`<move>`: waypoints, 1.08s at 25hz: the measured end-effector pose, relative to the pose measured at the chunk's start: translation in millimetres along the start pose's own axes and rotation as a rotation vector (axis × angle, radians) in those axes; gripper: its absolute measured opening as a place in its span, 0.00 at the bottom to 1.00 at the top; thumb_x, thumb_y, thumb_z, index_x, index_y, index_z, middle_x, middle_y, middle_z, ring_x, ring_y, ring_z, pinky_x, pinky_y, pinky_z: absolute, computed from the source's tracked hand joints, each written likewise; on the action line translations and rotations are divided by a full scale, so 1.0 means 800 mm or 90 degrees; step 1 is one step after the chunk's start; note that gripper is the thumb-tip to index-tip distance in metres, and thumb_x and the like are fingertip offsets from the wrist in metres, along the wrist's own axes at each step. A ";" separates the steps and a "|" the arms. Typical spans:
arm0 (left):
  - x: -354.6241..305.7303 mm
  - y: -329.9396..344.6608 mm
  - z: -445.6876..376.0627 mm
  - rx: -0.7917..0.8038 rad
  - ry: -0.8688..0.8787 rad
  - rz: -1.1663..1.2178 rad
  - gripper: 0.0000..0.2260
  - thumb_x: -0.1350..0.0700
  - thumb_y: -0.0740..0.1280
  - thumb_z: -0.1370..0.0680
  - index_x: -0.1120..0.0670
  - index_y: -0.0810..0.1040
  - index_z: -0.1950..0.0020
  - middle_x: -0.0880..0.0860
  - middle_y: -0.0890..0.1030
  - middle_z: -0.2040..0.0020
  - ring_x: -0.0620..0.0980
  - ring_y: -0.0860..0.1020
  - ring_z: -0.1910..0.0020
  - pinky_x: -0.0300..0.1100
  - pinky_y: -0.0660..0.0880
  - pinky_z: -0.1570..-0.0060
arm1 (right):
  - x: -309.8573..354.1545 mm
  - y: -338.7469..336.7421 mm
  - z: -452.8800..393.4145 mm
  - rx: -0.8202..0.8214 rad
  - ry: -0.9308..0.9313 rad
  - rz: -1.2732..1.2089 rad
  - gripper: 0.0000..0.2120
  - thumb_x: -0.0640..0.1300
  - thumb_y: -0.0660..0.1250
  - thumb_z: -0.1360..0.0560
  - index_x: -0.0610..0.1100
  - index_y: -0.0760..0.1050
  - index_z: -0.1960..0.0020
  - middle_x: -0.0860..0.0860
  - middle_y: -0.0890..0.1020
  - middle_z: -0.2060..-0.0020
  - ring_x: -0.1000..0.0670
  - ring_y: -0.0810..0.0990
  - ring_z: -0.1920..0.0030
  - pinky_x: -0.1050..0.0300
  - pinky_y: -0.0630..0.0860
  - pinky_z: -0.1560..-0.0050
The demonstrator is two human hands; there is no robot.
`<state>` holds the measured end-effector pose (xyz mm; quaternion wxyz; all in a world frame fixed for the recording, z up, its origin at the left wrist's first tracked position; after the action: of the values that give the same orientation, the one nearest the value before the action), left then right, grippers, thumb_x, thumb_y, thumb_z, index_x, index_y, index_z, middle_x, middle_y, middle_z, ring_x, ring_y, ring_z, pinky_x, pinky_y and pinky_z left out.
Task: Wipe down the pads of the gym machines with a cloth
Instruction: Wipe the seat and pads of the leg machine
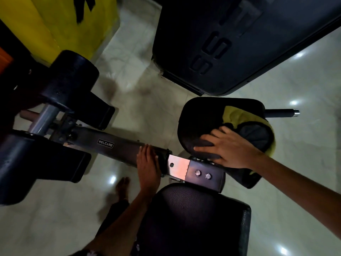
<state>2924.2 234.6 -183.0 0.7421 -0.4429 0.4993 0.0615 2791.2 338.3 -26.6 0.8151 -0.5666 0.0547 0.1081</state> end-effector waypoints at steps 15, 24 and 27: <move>-0.008 -0.006 0.030 0.132 -0.207 -0.040 0.33 0.47 0.61 0.23 0.65 0.56 0.26 0.63 0.58 0.25 0.60 0.56 0.26 0.54 0.54 0.29 | -0.097 0.000 0.016 -0.054 0.313 -0.004 0.20 0.53 0.74 0.35 0.54 0.80 0.43 0.44 0.80 0.51 0.41 0.76 0.55 0.50 0.68 0.54; -0.103 -0.001 0.178 0.104 -0.313 -0.096 0.27 0.42 0.49 0.19 0.51 0.51 0.22 0.50 0.49 0.22 0.48 0.45 0.23 0.53 0.41 0.27 | -0.071 -0.011 0.067 -0.077 0.092 -0.035 0.22 0.59 0.55 0.28 0.57 0.77 0.39 0.47 0.79 0.50 0.43 0.76 0.55 0.51 0.69 0.56; -0.102 -0.004 0.175 0.091 -0.300 -0.097 0.27 0.42 0.49 0.19 0.50 0.50 0.22 0.49 0.49 0.22 0.47 0.45 0.23 0.55 0.41 0.26 | -0.099 -0.016 0.076 -0.107 0.266 -0.057 0.17 0.57 0.66 0.29 0.55 0.79 0.41 0.44 0.79 0.50 0.40 0.75 0.54 0.47 0.70 0.54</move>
<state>2981.8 362.5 -100.9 0.8700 -0.3992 0.2806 0.0714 2715.1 381.6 23.2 0.7402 -0.6441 0.1877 -0.0435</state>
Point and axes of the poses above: each hand's wrist, its own z-axis away from the middle knuckle, its own y-axis out of the palm, x = y × z, the point moved 10 cm from there along -z, towards the middle knuckle
